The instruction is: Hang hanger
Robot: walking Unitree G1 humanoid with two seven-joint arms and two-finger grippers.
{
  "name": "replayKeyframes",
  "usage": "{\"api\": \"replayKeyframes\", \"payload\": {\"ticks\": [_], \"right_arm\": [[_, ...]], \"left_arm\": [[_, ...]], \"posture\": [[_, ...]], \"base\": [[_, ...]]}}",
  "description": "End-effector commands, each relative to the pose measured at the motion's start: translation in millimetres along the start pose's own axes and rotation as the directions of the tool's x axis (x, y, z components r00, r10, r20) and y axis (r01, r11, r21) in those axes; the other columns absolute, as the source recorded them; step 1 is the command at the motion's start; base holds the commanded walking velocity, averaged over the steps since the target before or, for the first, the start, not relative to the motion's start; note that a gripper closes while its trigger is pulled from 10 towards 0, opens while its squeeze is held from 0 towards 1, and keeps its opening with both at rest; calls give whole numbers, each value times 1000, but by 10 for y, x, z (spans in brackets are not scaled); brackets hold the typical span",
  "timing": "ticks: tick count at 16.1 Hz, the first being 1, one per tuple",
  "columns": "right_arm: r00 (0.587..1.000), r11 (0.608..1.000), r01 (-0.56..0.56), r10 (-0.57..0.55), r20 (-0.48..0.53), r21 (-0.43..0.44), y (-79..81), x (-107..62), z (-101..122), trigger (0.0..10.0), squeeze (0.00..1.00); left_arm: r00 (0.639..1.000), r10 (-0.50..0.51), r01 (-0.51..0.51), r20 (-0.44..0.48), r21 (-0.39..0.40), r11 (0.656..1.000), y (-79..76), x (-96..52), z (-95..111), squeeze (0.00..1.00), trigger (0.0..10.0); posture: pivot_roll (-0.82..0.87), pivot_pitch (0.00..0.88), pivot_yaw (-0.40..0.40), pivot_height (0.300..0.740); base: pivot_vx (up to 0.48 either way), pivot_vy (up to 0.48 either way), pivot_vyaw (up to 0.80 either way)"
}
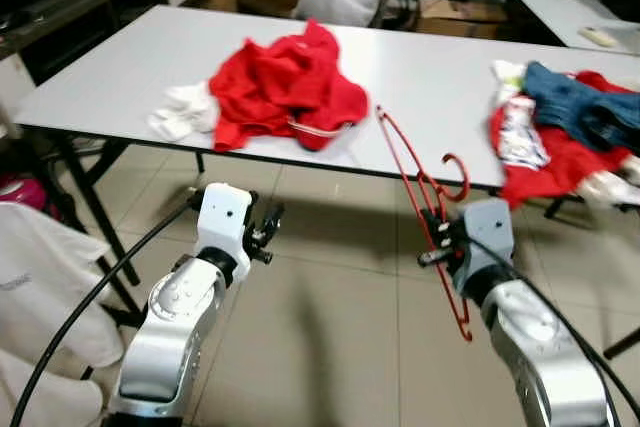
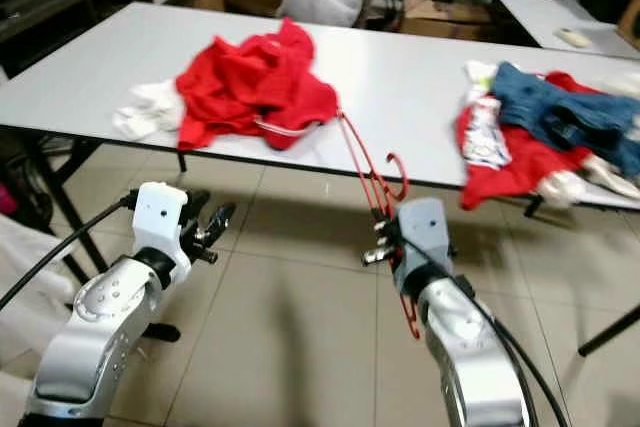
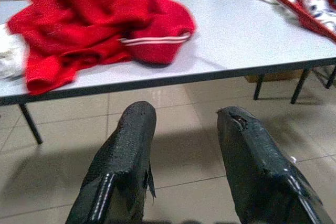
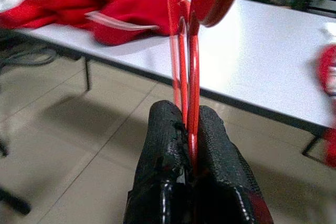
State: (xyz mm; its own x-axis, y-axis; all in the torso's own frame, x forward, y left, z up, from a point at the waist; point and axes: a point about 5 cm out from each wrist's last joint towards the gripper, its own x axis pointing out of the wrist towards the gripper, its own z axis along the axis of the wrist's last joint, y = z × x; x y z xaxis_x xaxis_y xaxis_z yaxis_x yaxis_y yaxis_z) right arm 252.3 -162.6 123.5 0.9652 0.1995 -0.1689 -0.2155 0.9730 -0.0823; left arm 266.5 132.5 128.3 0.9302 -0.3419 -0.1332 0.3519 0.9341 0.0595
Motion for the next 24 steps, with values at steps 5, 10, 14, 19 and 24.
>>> {"api": "replayKeyframes", "payload": {"ticks": [5, 10, 14, 19, 24], "right_arm": [[1000, 1000, 26, -26, 0, 9, -82, -5, 19, 10000, 0], [1000, 1000, 2, -2, -10, -12, -59, -104, 5, 10000, 0], [999, 1000, 26, -26, -23, -1, -131, -58, 32, 10000, 0], [1000, 999, 29, -29, -9, 41, -140, 14, 61, 10000, 0], [1000, 998, 14, -14, 2, 63, -116, 38, 72, 10000, 0]], "left_arm": [[1000, 8, -8, 12, -21, 1000, -53, 50, 44, 0, 10000], [1000, -9, 10, 10, -42, 999, -113, 111, 20, 0, 10000], [1000, 27, -26, 7, -80, 996, -89, 79, 5, 0, 10000], [994, 93, -93, 63, -15, 996, 125, -3, 172, 0, 10000], [992, 118, -116, 46, -48, 992, 198, 23, 155, 0, 10000]], "posture": [[-100, 7, -15, 740], [-141, 0, -16, 740], [-139, 0, -30, 740], [-98, 0, -60, 740], [-81, 0, -55, 740]], "base": [[0, -340, 0], [0, -290, 0], [0, 0, -200], [0, 0, -160], [0, 0, -800]]}}
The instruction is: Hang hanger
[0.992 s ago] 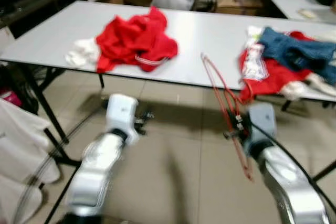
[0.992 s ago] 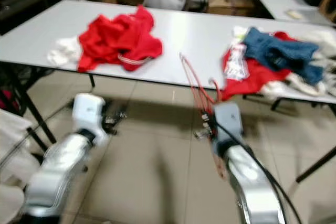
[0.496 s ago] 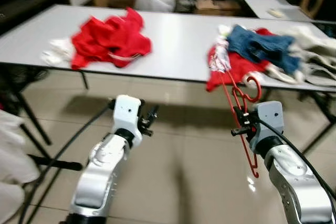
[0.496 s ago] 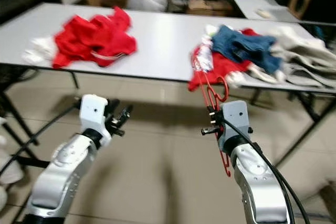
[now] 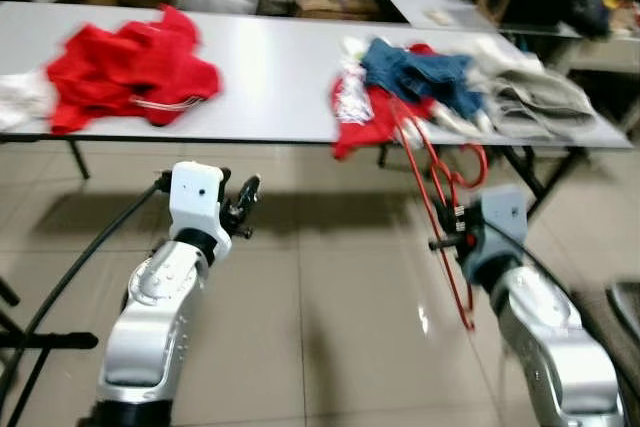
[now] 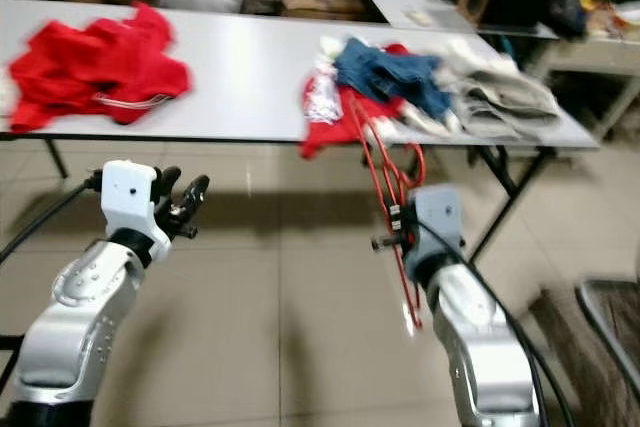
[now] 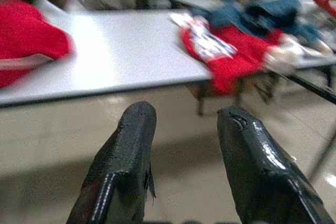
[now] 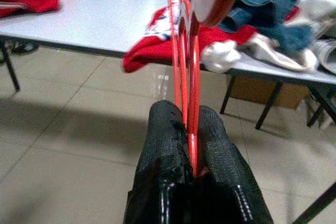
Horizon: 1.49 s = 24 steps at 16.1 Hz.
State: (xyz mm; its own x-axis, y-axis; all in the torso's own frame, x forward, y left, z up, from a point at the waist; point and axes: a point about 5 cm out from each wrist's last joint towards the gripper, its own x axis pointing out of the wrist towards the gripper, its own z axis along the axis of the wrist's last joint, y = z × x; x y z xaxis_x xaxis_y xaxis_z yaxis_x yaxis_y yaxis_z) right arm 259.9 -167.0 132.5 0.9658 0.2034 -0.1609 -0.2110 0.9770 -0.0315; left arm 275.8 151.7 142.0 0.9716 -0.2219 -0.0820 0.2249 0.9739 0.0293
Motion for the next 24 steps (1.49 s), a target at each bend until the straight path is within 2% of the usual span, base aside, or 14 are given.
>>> {"api": "replayKeyframes", "payload": {"ticks": [1, 2, 4, 5, 6, 7, 8, 9, 10, 11, 13, 16, 20, 24], "right_arm": [[1000, 1000, 22, -22, -4, 7, -39, 18, -12, 10000, 0], [1000, 1000, 22, -22, -2, 2, -23, 38, 4, 10000, 0], [1000, 1000, 18, -18, -8, -4, -7, 35, 33, 10000, 0], [999, 999, 33, -33, -12, 1, -32, 19, 50, 10000, 0], [998, 998, 58, -57, -6, 18, -84, 6, 68, 10000, 0], [996, 995, 94, -94, -11, 35, -155, -20, 43, 10000, 0], [995, 995, 96, -96, -4, 40, -176, -37, 38, 10000, 0], [996, 995, 89, -89, 2, 41, -175, -39, 48, 10000, 0], [996, 995, 84, -86, 25, 50, -175, -12, 70, 10000, 0], [997, 996, 75, -76, 28, 47, -156, 8, 76, 10000, 0], [998, 998, 52, -53, 28, 47, -85, 23, 67, 10000, 0], [999, 999, 25, -26, 27, 43, -16, 26, 37, 10000, 0], [999, 999, 16, -17, 45, 29, -26, 87, 71, 10000, 0], [998, 1000, -19, 19, 65, -2, 15, 97, 109, 10000, 0]], "left_arm": [[999, -27, 27, -16, -3, 1000, -52, 31, -3, 0, 10000], [999, -49, 49, -22, 3, 999, -79, 44, -9, 0, 10000], [994, -93, 93, -50, 1, 996, -120, 59, -32, 20, 10000], [992, -115, 115, -59, -2, 993, -145, 67, -35, 75, 10000], [988, -147, 147, -42, -4, 989, -189, 96, 5, 192, 10000], [989, -146, 146, -26, -17, 989, -200, 116, 19, 235, 10000], [992, -129, 128, -14, -30, 991, -189, 126, 11, 627, 10000], [992, -123, 123, -5, -36, 992, -182, 131, 14, 627, 10000], [995, -99, 99, 6, -44, 994, -148, 148, -1, 827, 10000], [996, -92, 92, 2, -45, 995, -134, 156, -6, 976, 10000], [995, -100, 100, 5, -36, 994, -117, 165, 20, 984, 10000], [999, -34, 35, 14, -60, 998, -68, 139, 10, 925, 10000], [999, -41, 42, 17, -43, 998, -118, 194, 24, 878, 10000], [999, -33, 33, 16, -32, 999, -72, 188, 28, 867, 10000]], "posture": [[-72, 0, -43, 740], [-72, 0, -36, 740], [-74, 9, 32, 740], [-81, 14, 6, 740], [-96, 38, -17, 740], [-109, 41, -34, 740], [-120, 31, -44, 740], [-124, 30, -51, 740], [-133, 32, -38, 740], [-130, 31, -40, 740], [-124, 23, -32, 740], [-126, 11, -27, 740], [-115, 0, -25, 740], [-115, 0, -31, 740]], "base": [[0, 0, 0], [0, 0, 0], [124, 0, 0], [255, 0, 0], [292, 0, 0], [341, 0, 0], [349, 0, 0], [349, 0, 0], [349, 0, 0], [349, 0, 0], [349, 0, 0], [350, 0, 0], [348, 0, -600], [347, 0, -113]]}}
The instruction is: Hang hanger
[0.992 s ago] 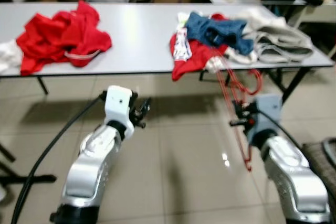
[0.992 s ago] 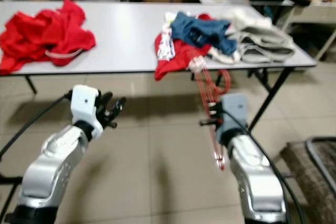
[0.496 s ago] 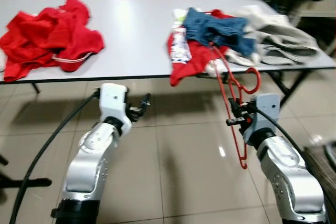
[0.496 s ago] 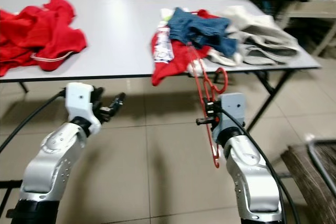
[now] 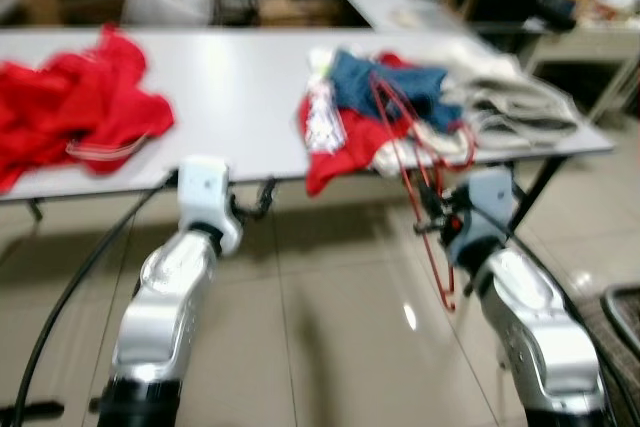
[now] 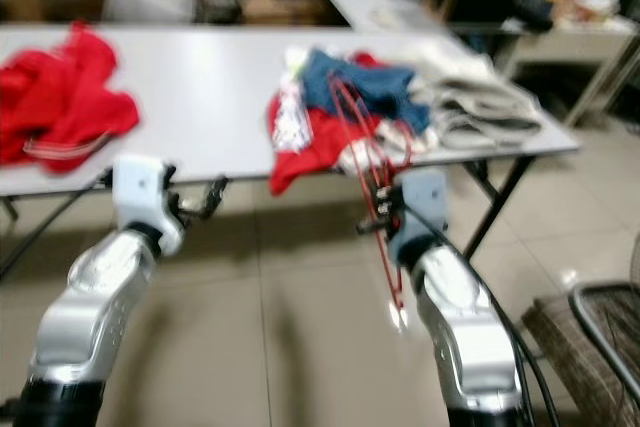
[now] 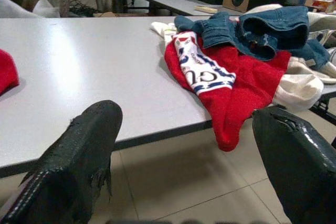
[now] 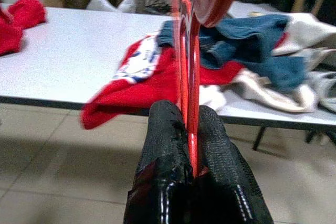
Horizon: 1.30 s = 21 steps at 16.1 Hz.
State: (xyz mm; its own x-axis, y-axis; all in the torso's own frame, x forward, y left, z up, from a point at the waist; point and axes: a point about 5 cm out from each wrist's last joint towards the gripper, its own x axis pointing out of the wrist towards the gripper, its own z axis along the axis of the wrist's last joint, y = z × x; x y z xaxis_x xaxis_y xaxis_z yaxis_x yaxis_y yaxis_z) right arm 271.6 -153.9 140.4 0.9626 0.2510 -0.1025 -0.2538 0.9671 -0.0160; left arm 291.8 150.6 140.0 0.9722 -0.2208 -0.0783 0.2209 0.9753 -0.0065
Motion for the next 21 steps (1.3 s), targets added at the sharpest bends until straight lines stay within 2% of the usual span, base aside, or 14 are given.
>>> {"api": "replayKeyframes", "payload": {"ticks": [1, 3, 5, 10, 13, 21], "right_arm": [[1000, 999, 23, -22, 12, -32, -81, -38, 8, 10000, 0], [999, 998, 21, -19, 39, -67, -82, -47, 27, 10000, 0], [998, 998, 32, -29, 56, -51, -106, -88, 23, 10000, 0], [998, 998, 34, -32, 52, -51, -130, -108, 2, 10000, 0], [999, 998, 14, -12, 31, -64, -88, -140, -56, 10000, 0], [999, 998, 29, -27, 23, -59, -138, -142, -70, 10000, 0]], "left_arm": [[999, -32, 32, 13, 5, 999, -90, 19, 31, 867, 10000], [1000, -29, 29, 12, -1, 1000, -80, -9, 33, 859, 10000], [1000, -5, 5, 9, -19, 1000, -55, -44, 17, 847, 10000], [1000, -4, 4, 13, -13, 1000, -33, -29, 23, 847, 10000], [1000, -18, 18, 13, -11, 1000, -48, -34, 25, 843, 10000], [1000, -24, 24, 5, -6, 1000, -46, -55, -7, 843, 10000]], "posture": [[-111, 0, -35, 740], [-106, 0, -35, 740], [-100, 0, -37, 740], [-103, 0, -26, 740], [-99, 0, -30, 740], [-98, 0, -38, 740]], "base": [[349, 0, 0], [349, 0, 0], [349, 0, 0], [354, 0, 0], [363, 0, 0], [366, 0, 0]]}}
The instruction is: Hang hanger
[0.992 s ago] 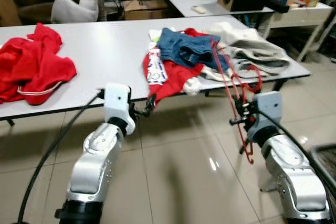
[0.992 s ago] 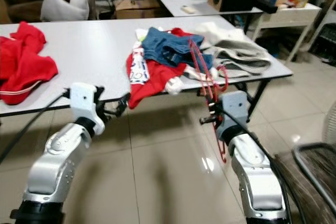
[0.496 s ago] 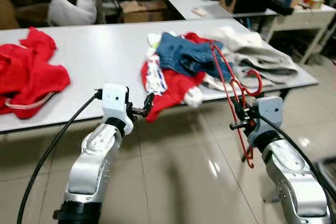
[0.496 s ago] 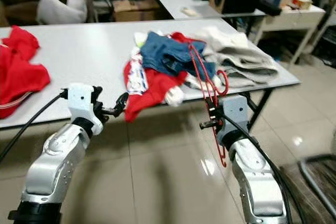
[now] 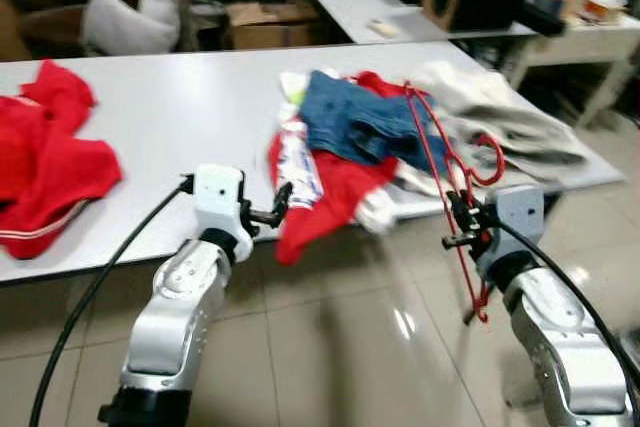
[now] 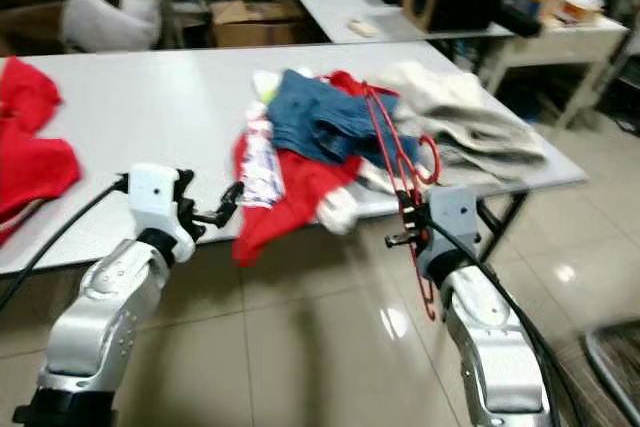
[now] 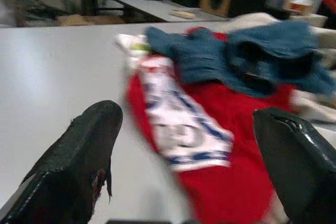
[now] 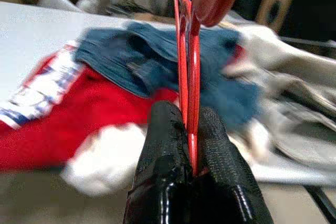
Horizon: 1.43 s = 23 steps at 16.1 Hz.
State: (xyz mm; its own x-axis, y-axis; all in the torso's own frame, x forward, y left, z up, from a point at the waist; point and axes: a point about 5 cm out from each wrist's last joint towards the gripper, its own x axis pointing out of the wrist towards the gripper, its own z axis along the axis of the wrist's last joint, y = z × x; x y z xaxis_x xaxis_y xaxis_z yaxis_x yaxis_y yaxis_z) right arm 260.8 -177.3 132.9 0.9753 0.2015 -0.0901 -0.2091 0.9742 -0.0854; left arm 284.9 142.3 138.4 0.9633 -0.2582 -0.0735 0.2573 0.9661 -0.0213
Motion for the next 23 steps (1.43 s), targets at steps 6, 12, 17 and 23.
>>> {"api": "replayKeyframes", "payload": {"ticks": [6, 12, 17, 23], "right_arm": [[999, 999, -33, 33, 18, -1, 67, 10, 33, 10000, 0], [999, 999, -40, 40, 14, 28, 66, -8, 32, 10000, 0], [1000, 997, 10, -9, -13, 75, 11, -51, 30, 10000, 0], [999, 998, -40, 38, 25, 58, 59, -23, 123, 10000, 0]], "left_arm": [[1000, 12, -12, -10, 10, 1000, 63, -6, -14, 843, 10000], [994, -92, 95, -57, 50, 994, 91, 20, -39, 247, 10000], [985, -92, 103, -145, 73, 992, 417, 172, -76, 0, 10000], [969, -131, 105, -210, -133, 986, 504, 273, -346, 0, 10000]], "posture": [[-102, 0, -35, 740], [-109, 0, -32, 740], [-135, 0, 3, 740], [-148, 0, 1, 740]], "base": [[368, 0, -68], [224, 0, -487], [0, 0, 0], [0, 0, 0]]}}
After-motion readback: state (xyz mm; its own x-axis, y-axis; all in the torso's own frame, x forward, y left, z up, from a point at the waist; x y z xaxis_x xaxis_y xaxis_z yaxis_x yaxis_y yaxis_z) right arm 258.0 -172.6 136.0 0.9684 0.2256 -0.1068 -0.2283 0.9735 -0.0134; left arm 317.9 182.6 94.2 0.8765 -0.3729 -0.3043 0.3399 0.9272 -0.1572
